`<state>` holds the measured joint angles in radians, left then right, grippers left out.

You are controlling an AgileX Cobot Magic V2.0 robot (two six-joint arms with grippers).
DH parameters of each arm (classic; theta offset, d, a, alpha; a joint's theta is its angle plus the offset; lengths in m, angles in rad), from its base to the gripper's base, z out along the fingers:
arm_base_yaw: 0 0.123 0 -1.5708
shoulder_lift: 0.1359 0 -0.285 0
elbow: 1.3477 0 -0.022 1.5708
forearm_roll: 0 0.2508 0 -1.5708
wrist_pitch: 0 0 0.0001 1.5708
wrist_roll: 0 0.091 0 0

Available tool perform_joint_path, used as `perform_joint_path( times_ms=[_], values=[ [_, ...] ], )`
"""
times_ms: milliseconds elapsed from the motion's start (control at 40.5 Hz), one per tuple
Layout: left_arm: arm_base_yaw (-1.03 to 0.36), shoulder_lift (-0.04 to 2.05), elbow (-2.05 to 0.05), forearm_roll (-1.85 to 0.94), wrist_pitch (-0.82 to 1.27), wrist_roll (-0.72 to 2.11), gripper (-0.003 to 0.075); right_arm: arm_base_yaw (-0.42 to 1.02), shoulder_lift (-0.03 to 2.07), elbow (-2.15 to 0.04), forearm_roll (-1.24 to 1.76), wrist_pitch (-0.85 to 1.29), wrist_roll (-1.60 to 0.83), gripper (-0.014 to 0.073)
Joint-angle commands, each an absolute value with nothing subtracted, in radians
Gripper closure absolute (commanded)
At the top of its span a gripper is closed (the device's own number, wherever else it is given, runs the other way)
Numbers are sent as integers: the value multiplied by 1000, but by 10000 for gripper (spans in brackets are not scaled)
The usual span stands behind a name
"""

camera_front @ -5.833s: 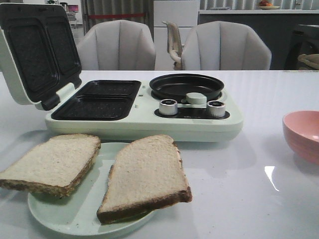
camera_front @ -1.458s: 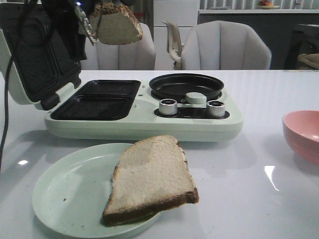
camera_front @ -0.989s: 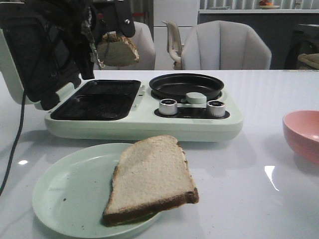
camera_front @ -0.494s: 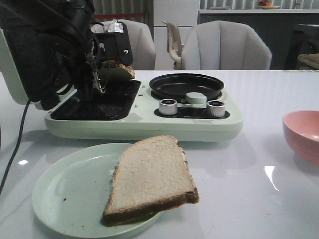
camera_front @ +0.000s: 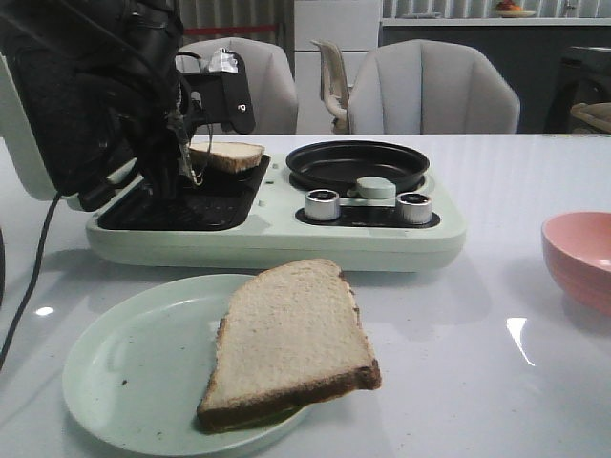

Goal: Make breakfast with bread and shrimp
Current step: 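Lower the bread slice into the sandwich maker tray and release, then reach the right gripper to the plate and grasp the second bread slice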

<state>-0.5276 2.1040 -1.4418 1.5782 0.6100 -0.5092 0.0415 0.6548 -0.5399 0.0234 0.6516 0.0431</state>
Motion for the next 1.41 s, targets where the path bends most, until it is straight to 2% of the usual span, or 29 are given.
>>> perform_joint_path(
  times_ms=[0,272,494,742,1038,1384],
  values=[
    [-548,2042,-1477,1597,646,-515,260,37,663,-576,21,584,36,88],
    [-569,1942,-1475,1250,676,-359,295,37,663,-576,21,584,36,88],
    [-569,1772,-1475,745,756,-23,295,37,663,-576,21,584,36,88],
    [-569,1542,-1454,285,791,81,295,37,663,-576,21,584,36,88],
    [-569,1212,-1187,12,745,88,295,37,663,-576,21,584,36,88],
    [-569,858,-849,-98,613,100,295,37,663,-576,21,582,36,88]
  ],
)
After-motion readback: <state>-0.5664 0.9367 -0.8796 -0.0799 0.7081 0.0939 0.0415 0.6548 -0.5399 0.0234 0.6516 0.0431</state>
